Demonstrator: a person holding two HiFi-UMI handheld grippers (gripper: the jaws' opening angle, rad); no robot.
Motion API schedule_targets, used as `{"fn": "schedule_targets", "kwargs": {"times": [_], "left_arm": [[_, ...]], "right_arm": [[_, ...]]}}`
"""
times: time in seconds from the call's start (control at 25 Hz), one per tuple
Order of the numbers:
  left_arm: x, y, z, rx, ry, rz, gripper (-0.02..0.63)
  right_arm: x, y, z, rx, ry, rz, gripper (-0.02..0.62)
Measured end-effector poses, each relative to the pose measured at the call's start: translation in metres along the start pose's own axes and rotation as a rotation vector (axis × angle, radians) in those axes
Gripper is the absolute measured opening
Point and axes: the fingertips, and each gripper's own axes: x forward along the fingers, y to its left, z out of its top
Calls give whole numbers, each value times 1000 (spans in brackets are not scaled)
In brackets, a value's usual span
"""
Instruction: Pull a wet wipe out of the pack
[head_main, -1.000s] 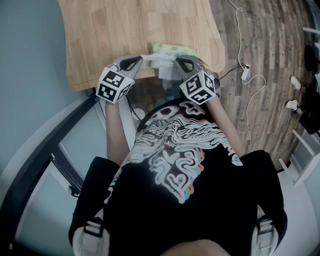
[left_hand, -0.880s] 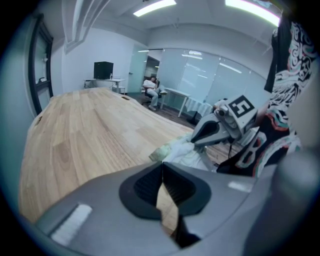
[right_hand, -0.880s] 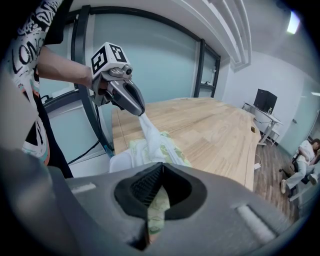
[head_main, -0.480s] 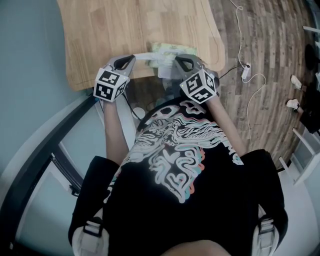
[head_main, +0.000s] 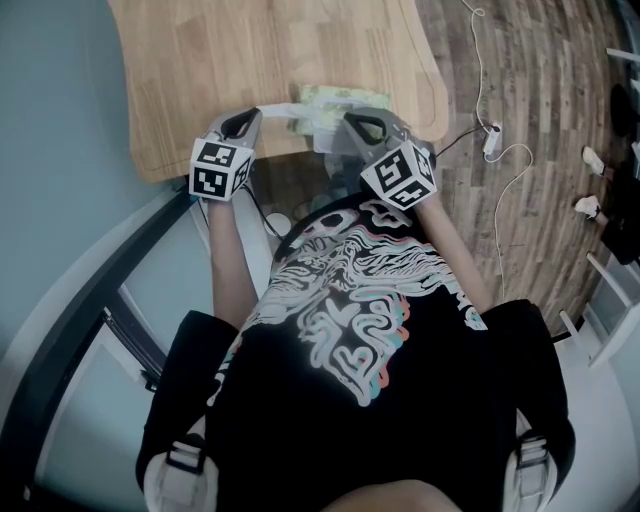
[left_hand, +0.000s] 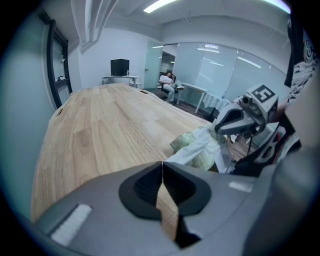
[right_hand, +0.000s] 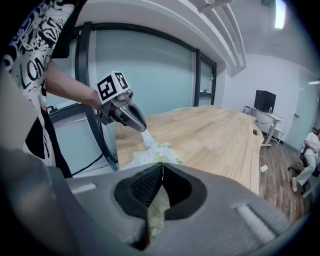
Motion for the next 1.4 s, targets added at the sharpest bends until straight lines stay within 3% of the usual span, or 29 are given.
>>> {"fn": "schedule_targets", "kwargs": {"times": [0.36, 0.72, 0.88, 1.04, 1.4], "left_arm": [[7, -5, 8, 22, -34, 15, 9], [8, -7, 23, 42, -67, 26, 49], [2, -8, 37, 71, -130, 61, 42], [-7, -12, 53, 93, -196, 76, -11], [-30, -39, 85, 89, -343, 53, -11]], "right_arm": [[-7, -2, 10, 5, -56, 0, 2], [-23, -17, 24, 58, -135, -64, 2], [-29, -23, 27, 67, -154, -108, 2], [-37, -30, 31, 118, -192, -158, 2], [-74, -48, 40, 158, -250, -319, 2]]}}
